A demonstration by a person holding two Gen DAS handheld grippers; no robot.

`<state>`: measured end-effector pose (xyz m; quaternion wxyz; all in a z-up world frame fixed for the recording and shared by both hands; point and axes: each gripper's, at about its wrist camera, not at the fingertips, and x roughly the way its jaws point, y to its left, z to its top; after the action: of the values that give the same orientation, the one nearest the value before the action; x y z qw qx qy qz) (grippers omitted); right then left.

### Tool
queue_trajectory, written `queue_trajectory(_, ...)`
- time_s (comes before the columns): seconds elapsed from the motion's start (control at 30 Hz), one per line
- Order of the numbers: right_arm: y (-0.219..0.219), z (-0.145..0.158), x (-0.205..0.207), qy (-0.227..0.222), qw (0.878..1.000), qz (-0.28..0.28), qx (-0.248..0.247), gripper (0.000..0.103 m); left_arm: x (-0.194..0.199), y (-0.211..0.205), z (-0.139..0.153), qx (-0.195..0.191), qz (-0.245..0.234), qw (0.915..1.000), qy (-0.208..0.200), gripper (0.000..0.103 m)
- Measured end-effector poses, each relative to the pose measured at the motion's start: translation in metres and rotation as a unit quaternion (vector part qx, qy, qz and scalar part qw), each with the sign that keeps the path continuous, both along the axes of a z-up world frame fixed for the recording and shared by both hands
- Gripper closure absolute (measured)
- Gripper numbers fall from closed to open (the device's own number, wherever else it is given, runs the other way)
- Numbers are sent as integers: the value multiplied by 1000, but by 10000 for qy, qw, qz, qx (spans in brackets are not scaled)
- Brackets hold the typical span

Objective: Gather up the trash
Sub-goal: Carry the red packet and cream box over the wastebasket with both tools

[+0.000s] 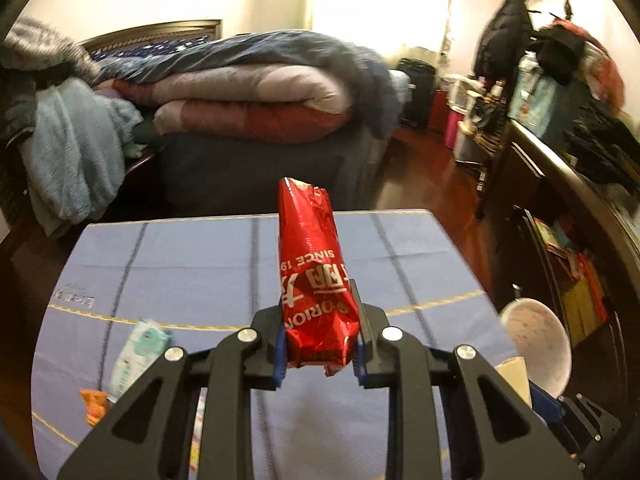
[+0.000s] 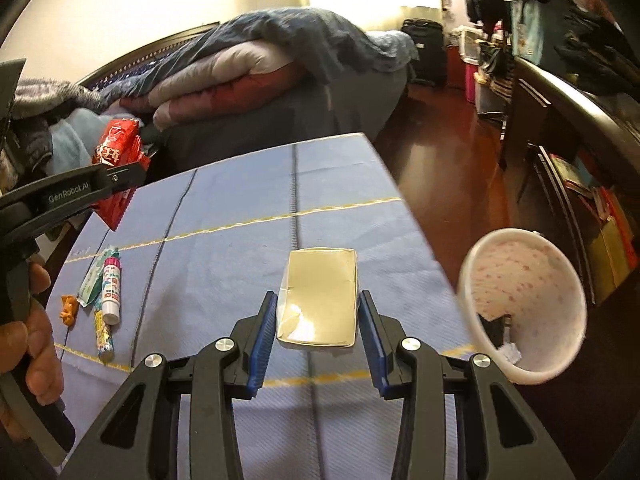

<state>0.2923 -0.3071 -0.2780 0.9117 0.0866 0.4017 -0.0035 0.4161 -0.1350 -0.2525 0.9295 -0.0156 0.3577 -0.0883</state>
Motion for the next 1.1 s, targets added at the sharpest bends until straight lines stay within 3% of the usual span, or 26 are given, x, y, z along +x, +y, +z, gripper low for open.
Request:
queue_trajectory(0.3, -59, 8, -32, -151, 9979, -617, 140, 62, -31, -82, 13, 4, -815, 9966, -112, 77)
queue_trajectory(0.6, -134, 8, -62, -262, 9886, -1468, 226, 62, -48, -166, 13, 163, -1609, 9867, -159, 77)
queue_trajectory(1.1, -213, -10, -71, -213, 9734, -2275, 146, 62, -46, -254, -13, 326, -2318, 9722, 44, 77)
